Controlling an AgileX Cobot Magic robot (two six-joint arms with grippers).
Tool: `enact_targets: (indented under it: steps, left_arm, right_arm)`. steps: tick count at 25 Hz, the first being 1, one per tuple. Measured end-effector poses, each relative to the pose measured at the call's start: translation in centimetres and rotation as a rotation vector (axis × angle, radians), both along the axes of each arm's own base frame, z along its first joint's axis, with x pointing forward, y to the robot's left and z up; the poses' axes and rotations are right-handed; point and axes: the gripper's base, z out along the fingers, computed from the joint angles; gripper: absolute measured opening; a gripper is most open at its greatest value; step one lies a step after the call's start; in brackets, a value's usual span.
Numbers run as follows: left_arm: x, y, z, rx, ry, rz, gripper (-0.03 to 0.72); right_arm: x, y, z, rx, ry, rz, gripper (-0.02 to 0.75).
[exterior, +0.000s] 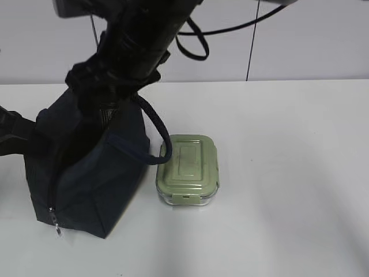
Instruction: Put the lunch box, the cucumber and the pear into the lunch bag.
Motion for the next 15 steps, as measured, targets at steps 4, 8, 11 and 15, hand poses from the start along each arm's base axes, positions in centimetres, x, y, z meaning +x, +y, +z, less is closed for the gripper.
enact_targets:
  steps: [4,8,11,15]
  left_arm:
    - [0.0,0.0,0.0,0.000,-0.002,0.001,0.001]
    - [0.0,0.0,0.0,0.001,-0.002,0.002,0.001]
    - [0.0,0.0,0.0,0.001,-0.002,0.002,0.001]
    - [0.0,0.0,0.0,0.001,-0.002,0.002,0.001]
  right_arm:
    - [1.1,-4.3,2.8,0.050,-0.026,-0.128,0.554]
    - [3.1,-10.9,0.0,0.068,0.117,-0.307,0.552]
    - [3.3,-14.8,-4.6,0.088,0.274,-0.391,0.551]
    - [2.7,-18.0,-9.1,0.232,0.397,-0.455,0.551]
